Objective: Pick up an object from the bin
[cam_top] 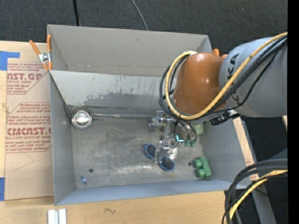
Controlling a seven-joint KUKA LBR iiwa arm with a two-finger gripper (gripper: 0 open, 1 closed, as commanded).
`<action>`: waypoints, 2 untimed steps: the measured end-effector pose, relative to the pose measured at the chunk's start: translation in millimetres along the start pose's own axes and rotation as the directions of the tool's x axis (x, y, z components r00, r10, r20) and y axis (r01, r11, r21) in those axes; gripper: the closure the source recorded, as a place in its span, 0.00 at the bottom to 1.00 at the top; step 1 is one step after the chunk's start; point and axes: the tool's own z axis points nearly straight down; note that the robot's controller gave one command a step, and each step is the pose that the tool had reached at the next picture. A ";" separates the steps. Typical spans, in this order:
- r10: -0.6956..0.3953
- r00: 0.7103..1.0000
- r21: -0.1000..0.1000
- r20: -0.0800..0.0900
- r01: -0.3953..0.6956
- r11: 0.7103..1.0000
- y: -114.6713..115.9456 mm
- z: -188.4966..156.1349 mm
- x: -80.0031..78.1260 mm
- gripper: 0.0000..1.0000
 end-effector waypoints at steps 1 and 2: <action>0.141 0.990 -0.003 0.011 -0.141 0.990 -61.3 98.5 17.2 0.00; 0.215 0.976 -0.002 0.006 -0.215 0.977 -44.3 67.5 40.7 0.00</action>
Offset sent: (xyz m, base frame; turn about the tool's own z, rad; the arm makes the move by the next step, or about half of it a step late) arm -0.0188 -0.0613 -0.0976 0.1371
